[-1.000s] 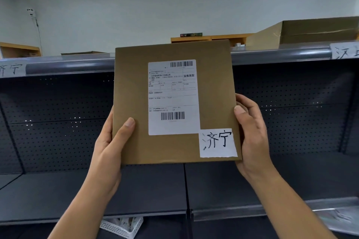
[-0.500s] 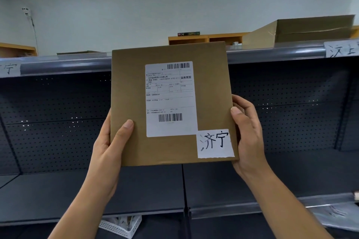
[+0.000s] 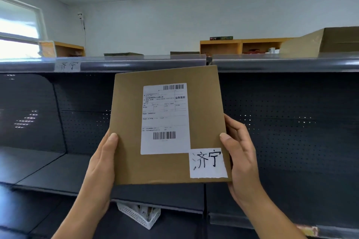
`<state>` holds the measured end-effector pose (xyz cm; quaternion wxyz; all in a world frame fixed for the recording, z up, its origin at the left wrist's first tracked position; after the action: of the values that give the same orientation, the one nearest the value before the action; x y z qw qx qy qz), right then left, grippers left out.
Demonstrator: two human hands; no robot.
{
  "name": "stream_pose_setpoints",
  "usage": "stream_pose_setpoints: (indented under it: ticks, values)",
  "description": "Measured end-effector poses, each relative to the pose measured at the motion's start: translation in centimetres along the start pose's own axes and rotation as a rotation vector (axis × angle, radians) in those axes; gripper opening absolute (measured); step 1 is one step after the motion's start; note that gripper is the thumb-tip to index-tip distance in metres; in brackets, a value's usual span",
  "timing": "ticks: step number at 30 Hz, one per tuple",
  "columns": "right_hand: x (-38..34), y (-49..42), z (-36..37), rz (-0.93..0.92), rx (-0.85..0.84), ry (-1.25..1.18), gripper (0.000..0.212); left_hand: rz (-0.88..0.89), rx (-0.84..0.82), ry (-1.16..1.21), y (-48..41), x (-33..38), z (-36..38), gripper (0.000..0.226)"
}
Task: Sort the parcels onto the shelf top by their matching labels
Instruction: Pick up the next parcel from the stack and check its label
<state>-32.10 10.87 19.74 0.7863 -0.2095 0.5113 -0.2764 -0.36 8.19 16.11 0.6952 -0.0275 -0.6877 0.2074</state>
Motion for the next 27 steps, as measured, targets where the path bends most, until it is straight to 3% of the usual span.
stream_pose_setpoints:
  ticks: [2,6,10,18,27]
  values:
    - [1.0,0.3,1.1,0.027,-0.014,-0.002,0.047,-0.013,0.067,-0.008,0.4,-0.1,-2.0,0.058]
    - [3.2,1.0,3.6,0.071,-0.017,-0.018,0.046,0.016,0.101,-0.056,0.7,0.6,-4.8,0.035]
    - [5.5,1.8,5.8,0.113,-0.011,-0.004,0.030,-0.016,0.108,-0.074,0.3,0.2,-7.3,0.037]
    - [8.9,1.9,11.1,0.154,-0.001,0.015,0.029,-0.110,0.092,-0.086,-1.7,-1.0,-12.4,0.039]
    - [12.3,2.1,18.7,0.156,0.014,-0.022,0.031,-0.068,0.097,-0.110,-5.6,0.1,-19.6,0.035]
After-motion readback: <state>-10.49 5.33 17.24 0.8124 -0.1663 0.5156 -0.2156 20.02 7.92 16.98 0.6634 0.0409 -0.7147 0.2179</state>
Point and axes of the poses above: each hand's wrist, its own y-axis away from the middle knuckle, its own z-axis out of the palm, x = y × z, the point moved 10 cm from there along -y, towards the middle knuckle, and after that the axes turned 9 degrees about -y, right-handed, at the moved point
